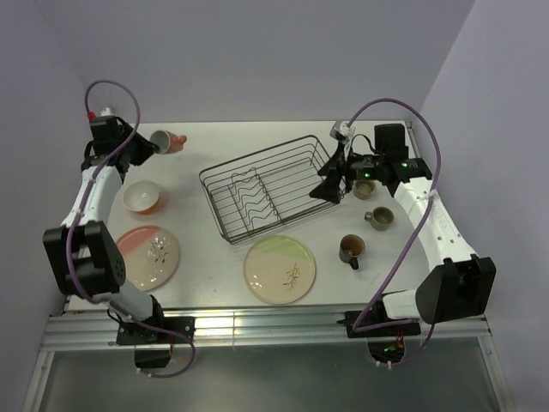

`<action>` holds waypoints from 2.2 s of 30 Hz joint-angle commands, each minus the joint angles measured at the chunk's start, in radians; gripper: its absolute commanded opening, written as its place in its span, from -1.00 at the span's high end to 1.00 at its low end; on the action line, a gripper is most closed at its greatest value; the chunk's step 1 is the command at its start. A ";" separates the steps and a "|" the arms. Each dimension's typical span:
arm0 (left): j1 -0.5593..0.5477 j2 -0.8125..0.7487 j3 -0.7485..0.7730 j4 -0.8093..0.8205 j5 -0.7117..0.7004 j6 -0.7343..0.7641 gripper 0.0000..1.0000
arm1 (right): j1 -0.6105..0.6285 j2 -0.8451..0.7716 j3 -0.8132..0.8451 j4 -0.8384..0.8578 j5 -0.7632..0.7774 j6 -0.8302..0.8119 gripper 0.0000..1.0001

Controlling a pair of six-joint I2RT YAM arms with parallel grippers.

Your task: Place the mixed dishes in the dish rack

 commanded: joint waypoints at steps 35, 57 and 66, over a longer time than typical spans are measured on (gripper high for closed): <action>-0.574 -0.350 -0.486 1.310 0.648 -0.124 1.00 | 0.218 -0.192 -0.494 1.683 0.056 1.871 -0.95; -0.654 -0.333 -0.494 1.232 0.562 -0.026 1.00 | 0.290 -0.171 -0.446 1.446 0.145 1.848 -0.74; -0.660 -0.302 -0.488 1.203 0.534 -0.005 0.92 | 0.290 -0.174 -0.465 1.478 0.150 1.875 0.45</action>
